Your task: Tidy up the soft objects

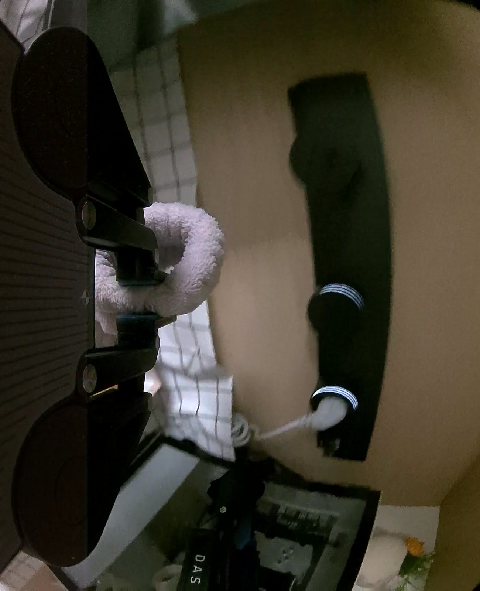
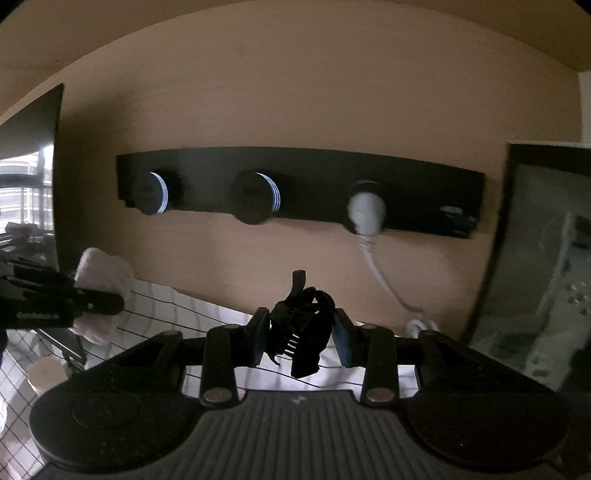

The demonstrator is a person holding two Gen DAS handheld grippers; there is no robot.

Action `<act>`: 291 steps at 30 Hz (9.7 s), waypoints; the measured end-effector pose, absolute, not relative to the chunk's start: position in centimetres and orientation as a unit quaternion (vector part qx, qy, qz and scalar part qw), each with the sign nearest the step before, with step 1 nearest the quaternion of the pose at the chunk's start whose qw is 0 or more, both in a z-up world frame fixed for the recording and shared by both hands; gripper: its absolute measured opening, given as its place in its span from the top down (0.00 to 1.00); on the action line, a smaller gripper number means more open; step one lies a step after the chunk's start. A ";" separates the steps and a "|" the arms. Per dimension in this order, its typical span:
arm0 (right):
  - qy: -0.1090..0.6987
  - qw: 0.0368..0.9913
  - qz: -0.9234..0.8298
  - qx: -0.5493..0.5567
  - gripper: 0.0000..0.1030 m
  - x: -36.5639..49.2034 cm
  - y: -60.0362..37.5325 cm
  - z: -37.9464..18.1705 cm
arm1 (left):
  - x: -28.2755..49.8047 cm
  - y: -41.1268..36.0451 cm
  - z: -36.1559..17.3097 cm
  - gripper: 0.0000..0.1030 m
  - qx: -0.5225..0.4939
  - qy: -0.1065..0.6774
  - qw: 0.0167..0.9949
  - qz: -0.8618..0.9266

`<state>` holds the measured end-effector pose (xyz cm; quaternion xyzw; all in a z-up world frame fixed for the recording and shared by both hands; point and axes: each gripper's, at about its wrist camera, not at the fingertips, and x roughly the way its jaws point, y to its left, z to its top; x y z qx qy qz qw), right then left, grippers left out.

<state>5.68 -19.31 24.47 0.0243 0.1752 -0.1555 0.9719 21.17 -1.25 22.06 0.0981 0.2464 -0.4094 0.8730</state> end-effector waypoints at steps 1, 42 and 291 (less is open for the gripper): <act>0.176 0.971 -0.159 0.027 0.65 5.5 -19.9 24.3 | 21.3 -1.7 21.8 0.84 0.091 0.256 0.867 -0.418; 0.319 0.908 -0.050 0.268 0.48 10.7 -17.6 12.1 | 20.8 17.0 14.5 0.80 -0.034 0.377 0.900 -0.218; 0.525 0.835 0.142 -0.078 0.95 30.9 2.2 7.9 | 18.8 24.5 5.2 0.84 -0.117 0.407 0.873 -0.243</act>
